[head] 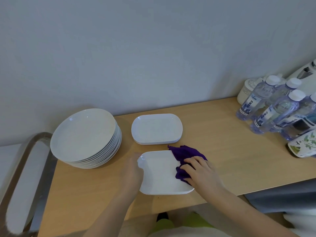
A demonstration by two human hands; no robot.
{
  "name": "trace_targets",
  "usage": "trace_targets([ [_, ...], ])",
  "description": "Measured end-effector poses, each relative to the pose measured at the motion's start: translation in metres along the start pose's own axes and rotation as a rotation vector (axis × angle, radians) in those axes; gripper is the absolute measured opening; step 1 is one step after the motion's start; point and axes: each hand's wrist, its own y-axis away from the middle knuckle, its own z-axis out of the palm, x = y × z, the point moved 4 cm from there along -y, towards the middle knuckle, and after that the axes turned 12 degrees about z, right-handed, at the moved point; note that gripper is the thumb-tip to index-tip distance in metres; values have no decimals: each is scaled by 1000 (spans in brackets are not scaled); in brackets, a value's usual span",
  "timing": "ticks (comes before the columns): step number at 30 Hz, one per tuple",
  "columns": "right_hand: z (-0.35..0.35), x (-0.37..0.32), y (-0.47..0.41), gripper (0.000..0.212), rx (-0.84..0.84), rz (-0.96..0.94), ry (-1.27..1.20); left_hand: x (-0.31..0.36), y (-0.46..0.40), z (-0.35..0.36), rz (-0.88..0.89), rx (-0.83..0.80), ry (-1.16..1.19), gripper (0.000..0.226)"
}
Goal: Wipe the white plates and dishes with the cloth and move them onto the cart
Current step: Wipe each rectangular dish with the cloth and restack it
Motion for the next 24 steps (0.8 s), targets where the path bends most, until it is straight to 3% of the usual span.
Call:
trace_targets([
  [5,11,-1,-11,43,96,157,-93,-1,-1,-2,7,22,-19,54],
  [12,15,6,-34,30,22,421,-228,-5,-2,1,12,29,-91,56],
  [16,-5,18,-49,28,97,523,-356,-8,-3,0,28,27,-101,52],
  [24,-22,49,-59,33,83,610,-247,1,-25,-11,138,100,-130,47],
])
